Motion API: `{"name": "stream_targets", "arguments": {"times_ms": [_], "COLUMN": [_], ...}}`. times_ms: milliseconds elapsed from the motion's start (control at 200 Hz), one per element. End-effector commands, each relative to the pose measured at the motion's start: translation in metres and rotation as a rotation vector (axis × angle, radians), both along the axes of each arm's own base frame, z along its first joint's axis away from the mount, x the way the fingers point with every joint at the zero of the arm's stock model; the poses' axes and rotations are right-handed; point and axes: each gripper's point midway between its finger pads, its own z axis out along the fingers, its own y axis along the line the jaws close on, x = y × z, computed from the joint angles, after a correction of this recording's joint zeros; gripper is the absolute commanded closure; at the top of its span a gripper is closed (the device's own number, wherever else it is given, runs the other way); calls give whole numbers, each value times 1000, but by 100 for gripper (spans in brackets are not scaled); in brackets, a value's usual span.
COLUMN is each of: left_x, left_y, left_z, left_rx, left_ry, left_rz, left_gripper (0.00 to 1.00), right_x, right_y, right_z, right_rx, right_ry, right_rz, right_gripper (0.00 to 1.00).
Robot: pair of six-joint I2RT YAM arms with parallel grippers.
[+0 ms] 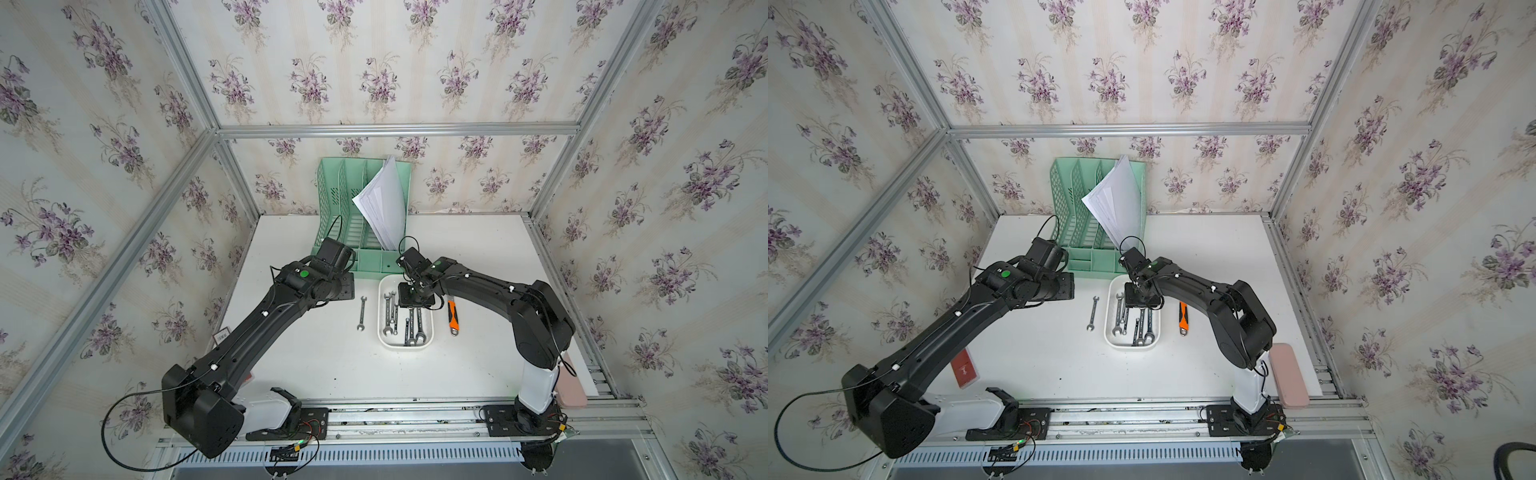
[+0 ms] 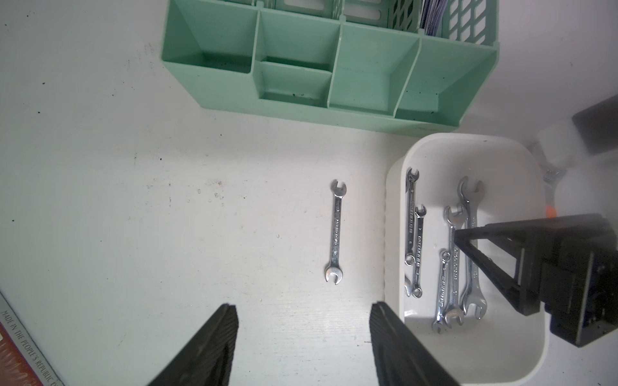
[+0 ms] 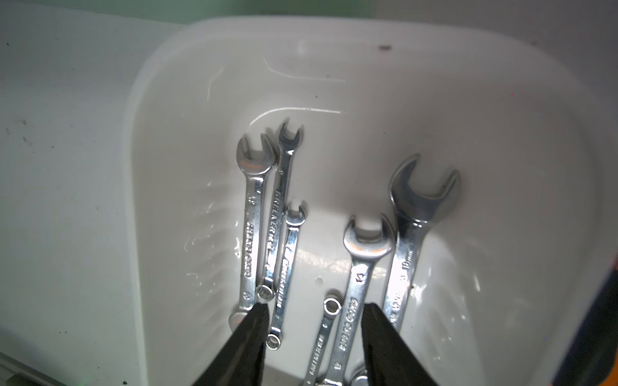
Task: Take out the wrench from the storage box
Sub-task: Pick up the wrench from the storage box.
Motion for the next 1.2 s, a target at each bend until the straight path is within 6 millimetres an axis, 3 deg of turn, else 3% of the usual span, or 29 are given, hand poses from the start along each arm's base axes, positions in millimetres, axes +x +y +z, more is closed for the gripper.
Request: {"name": "stream_targets", "arguments": {"times_ms": [0, 370, 614, 924, 1194], "left_x": [2, 1, 1, -1, 0], "left_y": [-2, -1, -2, -1, 0], "left_z": [-3, -13, -14, -18, -16], "left_rx": [-2, 4, -8, -13, -14], "left_ry": [-3, 10, 9, 16, 13], "left_rz": [-8, -11, -14, -9, -7], "left_gripper": [32, 31, 31, 31, 31], "right_x": [-1, -9, -11, -12, -2], "right_y": [-5, -17, -15, -24, -29], "right_z": [-9, -43, -48, -56, -64], "right_rx": [-31, -92, -80, -141, -209], "right_ry": [8, 52, 62, 66, 46], "right_rz": [-25, -47, -50, -54, -50], "right_gripper": [51, 55, 67, 71, 82]}}
